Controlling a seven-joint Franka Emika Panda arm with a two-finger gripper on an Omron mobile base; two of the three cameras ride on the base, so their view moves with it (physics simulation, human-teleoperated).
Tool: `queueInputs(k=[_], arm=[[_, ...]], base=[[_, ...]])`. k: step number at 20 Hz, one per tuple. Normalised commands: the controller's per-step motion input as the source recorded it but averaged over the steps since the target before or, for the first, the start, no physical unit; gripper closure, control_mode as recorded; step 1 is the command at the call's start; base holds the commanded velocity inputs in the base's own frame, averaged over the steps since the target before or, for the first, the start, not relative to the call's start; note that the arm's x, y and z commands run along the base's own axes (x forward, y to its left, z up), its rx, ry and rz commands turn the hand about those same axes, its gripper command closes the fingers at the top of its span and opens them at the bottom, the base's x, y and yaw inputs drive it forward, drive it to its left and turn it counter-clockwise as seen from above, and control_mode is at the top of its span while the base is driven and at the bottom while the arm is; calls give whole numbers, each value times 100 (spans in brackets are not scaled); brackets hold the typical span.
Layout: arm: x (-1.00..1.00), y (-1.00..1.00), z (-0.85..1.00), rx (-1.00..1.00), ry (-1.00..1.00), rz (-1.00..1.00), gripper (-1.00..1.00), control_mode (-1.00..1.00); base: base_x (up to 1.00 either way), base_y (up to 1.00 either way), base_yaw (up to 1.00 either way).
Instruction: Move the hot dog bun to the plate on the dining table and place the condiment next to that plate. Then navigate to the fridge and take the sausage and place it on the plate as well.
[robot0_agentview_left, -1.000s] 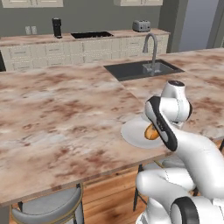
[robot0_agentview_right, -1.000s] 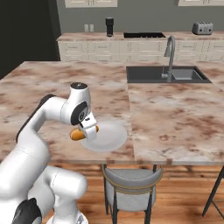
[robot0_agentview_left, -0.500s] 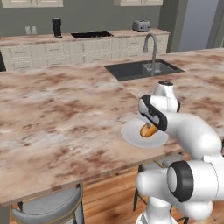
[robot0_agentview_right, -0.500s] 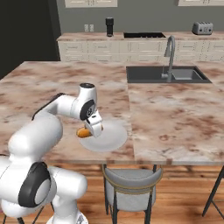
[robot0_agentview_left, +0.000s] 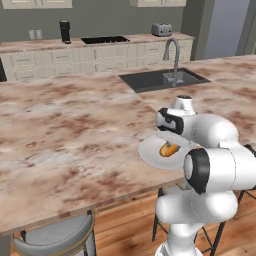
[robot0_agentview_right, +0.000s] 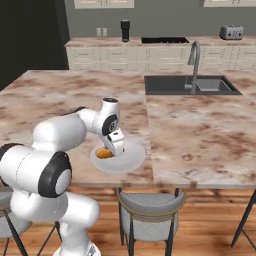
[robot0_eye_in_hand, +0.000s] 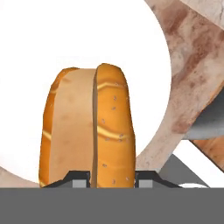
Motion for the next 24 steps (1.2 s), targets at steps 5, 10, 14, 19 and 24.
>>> queueInputs(k=[5,10,14,19,24], arm=[[35,-10,-38,0,4,-4,100,-100],[25,-5,-40,0,1,-3,100,-100],[23,-2,-32,0,0,-3,100,-100],[16,0,-21,0,0,-4,-100,-100],[0,-5,-8,2,-4,-2,-100,-100]], base=[[0,0,0],[0,0,0],[0,0,0],[0,0,0],[0,0,0]])
